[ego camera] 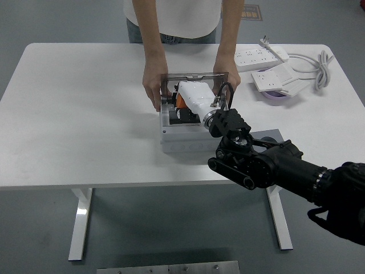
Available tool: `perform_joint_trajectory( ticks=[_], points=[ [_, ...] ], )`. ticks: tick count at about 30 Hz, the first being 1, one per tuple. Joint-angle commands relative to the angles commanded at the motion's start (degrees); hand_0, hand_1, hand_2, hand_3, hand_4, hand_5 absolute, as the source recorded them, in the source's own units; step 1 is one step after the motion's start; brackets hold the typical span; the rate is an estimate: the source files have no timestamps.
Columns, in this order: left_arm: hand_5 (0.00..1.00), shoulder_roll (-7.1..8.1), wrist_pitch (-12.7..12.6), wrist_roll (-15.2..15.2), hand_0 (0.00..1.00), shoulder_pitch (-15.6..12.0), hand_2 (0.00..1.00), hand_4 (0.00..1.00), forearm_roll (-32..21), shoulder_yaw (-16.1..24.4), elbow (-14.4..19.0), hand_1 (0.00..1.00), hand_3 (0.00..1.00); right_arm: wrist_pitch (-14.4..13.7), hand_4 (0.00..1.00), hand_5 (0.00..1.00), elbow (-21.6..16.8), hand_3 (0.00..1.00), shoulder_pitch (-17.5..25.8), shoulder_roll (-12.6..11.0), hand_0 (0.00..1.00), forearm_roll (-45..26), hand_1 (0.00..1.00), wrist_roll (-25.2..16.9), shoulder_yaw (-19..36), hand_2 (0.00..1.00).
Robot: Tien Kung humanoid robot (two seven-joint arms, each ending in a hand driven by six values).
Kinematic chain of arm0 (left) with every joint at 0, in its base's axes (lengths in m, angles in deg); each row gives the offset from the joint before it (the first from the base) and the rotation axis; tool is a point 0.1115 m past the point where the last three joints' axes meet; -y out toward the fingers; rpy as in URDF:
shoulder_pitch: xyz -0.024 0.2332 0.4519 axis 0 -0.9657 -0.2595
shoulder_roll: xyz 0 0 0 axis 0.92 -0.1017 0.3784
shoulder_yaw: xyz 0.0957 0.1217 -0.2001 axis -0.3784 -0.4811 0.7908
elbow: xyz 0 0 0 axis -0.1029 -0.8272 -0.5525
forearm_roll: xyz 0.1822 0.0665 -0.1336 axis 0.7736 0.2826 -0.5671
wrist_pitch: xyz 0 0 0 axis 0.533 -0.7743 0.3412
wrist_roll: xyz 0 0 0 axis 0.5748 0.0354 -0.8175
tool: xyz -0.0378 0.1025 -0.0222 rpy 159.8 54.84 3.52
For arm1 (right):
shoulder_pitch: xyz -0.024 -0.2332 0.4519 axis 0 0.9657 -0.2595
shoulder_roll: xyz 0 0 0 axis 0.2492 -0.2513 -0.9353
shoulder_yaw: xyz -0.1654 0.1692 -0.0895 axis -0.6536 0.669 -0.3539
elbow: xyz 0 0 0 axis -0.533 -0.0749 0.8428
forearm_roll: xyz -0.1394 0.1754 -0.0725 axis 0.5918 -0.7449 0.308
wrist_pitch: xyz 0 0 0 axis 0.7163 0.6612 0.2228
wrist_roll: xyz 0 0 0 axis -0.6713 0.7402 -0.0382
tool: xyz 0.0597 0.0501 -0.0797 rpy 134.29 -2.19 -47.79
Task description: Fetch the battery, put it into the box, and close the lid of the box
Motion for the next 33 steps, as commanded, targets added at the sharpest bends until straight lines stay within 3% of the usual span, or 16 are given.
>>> perform_joint_trajectory(
  ticks=[5, 6, 11, 12, 17, 18, 33],
  points=[
    [0.906, -0.04, 0.0, 0.0, 0.424, 0.0, 0.655, 0.826, -0.1, -0.1, 0.0, 0.646, 0.650, 0.0, 0.493, 0.183, 0.3, 0.444, 0.1, 0.0, 0.306, -0.2, 0.310, -0.2, -0.1, 0.370],
    [0.906, -0.06, 0.0, 0.0, 0.424, 0.0, 0.653, 0.826, -0.1, -0.1, 0.0, 0.646, 0.650, 0.0, 0.678, 0.418, 0.3, 0.495, 0.1, 0.0, 0.432, -0.3, 0.398, -0.2, -0.1, 0.439],
    [0.906, -0.07, 0.0, 0.0, 0.424, 0.1, 0.653, 0.826, -0.1, -0.1, 0.0, 0.646, 0.650, 0.1, 0.678, 0.418, 0.5, 0.495, 0.0, 0.0, 0.432, -0.3, 0.398, -0.3, -0.1, 0.439],
    [0.904, -0.07, 0.0, 0.0, 0.424, 0.1, 0.652, 0.825, -0.1, -0.1, 0.0, 0.646, 0.649, 0.1, 0.773, 0.525, 0.5, 0.473, 0.0, 0.0, 0.479, -0.3, 0.411, -0.3, -0.1, 0.447],
    [0.904, -0.13, 0.0, 0.0, 0.424, 0.1, 0.652, 0.825, 0.0, -0.1, 0.0, 0.646, 0.649, 0.2, 0.773, 0.525, 0.6, 0.473, 0.1, 0.0, 0.479, -0.1, 0.411, -0.2, 0.1, 0.447],
    [0.900, -0.14, 0.0, 0.0, 0.424, 0.0, 0.652, 0.824, 0.0, -0.1, 0.0, 0.646, 0.649, 0.3, 0.826, 0.590, 0.5, 0.463, 0.1, 0.0, 0.485, -0.1, 0.415, -0.2, 0.2, 0.449],
    [0.895, -0.20, 0.0, 0.1, 0.423, -0.5, 0.652, 0.822, -0.3, -0.3, 0.0, 0.646, 0.647, -0.2, 0.861, 0.633, 0.0, 0.456, 0.1, 0.0, 0.499, 0.0, 0.418, 1.4, 1.3, 0.445]
  ],
)
